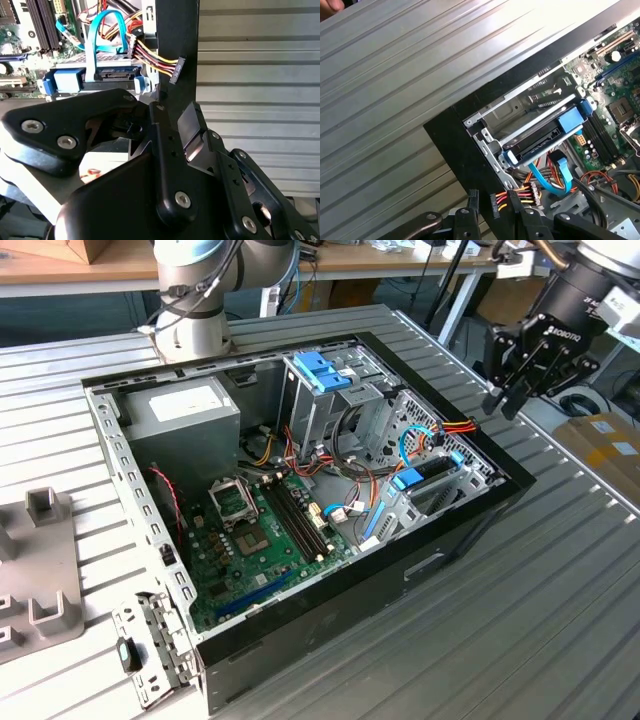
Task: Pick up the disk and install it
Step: 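Insert the first disk wire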
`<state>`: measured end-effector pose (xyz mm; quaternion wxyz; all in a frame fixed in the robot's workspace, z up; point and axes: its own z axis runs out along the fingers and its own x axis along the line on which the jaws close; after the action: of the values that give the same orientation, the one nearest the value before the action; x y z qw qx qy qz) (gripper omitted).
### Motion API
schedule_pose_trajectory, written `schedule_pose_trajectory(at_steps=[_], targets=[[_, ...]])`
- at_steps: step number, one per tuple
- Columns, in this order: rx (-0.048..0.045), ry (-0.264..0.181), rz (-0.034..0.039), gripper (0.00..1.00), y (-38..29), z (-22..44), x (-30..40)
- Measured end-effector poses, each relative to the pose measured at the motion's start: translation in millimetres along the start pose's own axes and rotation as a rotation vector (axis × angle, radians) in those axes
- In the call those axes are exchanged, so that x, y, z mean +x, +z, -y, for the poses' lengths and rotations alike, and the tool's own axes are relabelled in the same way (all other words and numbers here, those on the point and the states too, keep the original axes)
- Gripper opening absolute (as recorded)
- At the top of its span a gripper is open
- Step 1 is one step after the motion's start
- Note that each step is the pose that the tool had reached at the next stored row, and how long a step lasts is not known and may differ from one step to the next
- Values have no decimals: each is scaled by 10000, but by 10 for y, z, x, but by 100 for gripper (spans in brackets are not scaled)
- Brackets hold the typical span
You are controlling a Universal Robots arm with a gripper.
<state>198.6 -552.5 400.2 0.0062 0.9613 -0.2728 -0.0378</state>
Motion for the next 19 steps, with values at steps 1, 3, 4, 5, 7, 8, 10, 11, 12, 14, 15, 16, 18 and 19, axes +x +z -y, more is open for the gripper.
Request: schedule_pose_trajectory(at_steps=[1, 3, 4, 5, 7, 8, 10, 11, 12, 14, 15, 16, 18, 19], targets=[[14, -1, 8, 36, 2, 3, -1], [144, -13, 89, 36, 4, 5, 0], [307, -29, 190, 36, 3, 6, 0], [447, -40, 276, 36, 4, 5, 0], [608, -72, 378, 36, 4, 6, 0], [615, -119, 382, 36, 3, 8, 3], [610, -220, 385, 36, 7, 15, 16], [606, -254, 384, 36, 9, 21, 25], [604, -267, 384, 36, 12, 24, 29], [601, -286, 385, 36, 24, 27, 35], [600, -296, 386, 36, 34, 27, 36], [599, -304, 386, 36, 41, 28, 37], [595, -353, 386, 36, 67, 29, 39], [594, -370, 386, 36, 73, 29, 39]])
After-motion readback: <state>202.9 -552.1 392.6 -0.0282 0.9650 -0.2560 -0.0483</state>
